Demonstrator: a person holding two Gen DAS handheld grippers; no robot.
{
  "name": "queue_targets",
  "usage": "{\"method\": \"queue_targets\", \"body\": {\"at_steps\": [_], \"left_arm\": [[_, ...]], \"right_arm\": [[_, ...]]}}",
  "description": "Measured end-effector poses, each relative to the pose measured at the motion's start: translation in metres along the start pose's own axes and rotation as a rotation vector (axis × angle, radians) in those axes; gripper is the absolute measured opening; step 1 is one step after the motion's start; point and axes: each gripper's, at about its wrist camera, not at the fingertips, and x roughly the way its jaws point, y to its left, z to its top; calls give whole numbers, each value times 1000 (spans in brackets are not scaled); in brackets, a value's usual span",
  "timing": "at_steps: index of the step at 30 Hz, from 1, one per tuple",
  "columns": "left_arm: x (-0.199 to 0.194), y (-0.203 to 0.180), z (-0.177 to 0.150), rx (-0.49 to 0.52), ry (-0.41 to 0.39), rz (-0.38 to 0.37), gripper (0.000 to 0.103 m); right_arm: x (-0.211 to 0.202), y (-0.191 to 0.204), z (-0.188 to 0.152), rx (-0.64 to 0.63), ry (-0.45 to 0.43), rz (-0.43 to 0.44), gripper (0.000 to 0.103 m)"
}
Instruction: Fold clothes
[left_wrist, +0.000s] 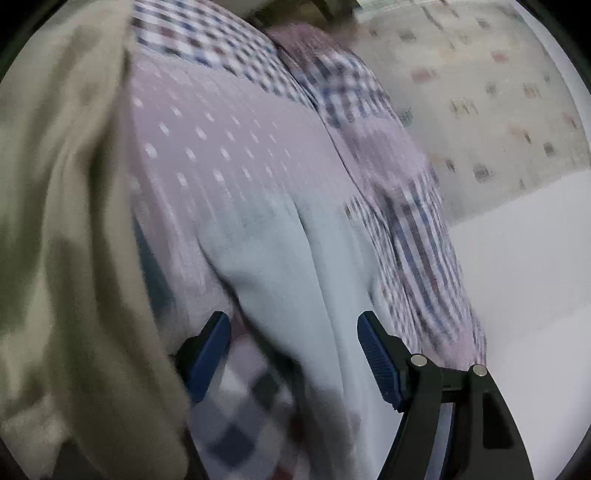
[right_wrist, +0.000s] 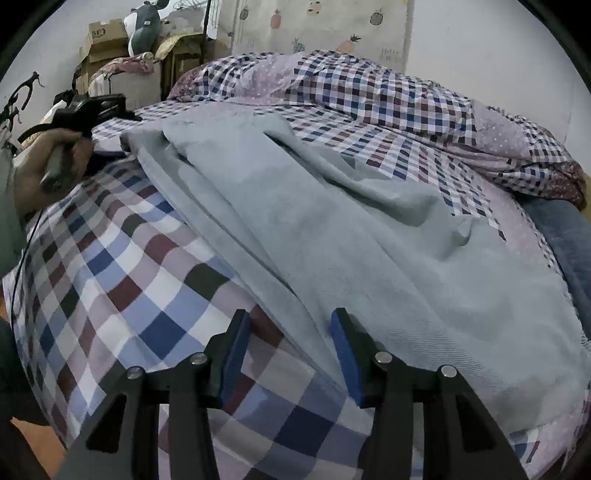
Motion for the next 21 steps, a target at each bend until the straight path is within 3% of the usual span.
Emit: {"method": "queue_targets", "body": {"at_steps": [2,3,4,5,8,11,12,15,17,18,19,21], "left_arm": [[4,-6,6,44,-39,33,72],[4,-13,7,106,-71,63,55],[3,-20,9,174,-106,95,29],[1,-24,10,202,-118,94,24],[-19,-29,14,237,-174,75,18],[-34,-25,19,265,-246,153,19],[-38,-14,22,237,-245,222,19],[-45,5,28,153,-214,286,7],[-56,-2,27,157,-228,300,11],[-64,-7,26,162,-248,305,23],[-71,-11,25,164,-265,290,47],[-83,-20,24,168,-297,200,77]], "right_arm": [[-2,1,-4,-2,-6,1,49],[-2,1,-3,-3,-6,-3,49],[-2,1,-3,-3,-6,-7,49],[-2,1,-3,-4,-6,-11,50],[0,3,1,-11,-12,-22,53],[2,3,6,-11,-19,-25,56],[-3,6,8,-11,-43,-13,57],[-22,17,16,-25,-147,40,57],[-37,30,26,-50,-224,83,63],[-41,37,32,-62,-247,97,72],[-46,44,38,-75,-270,110,74],[-36,60,58,-82,-260,135,74]]}}
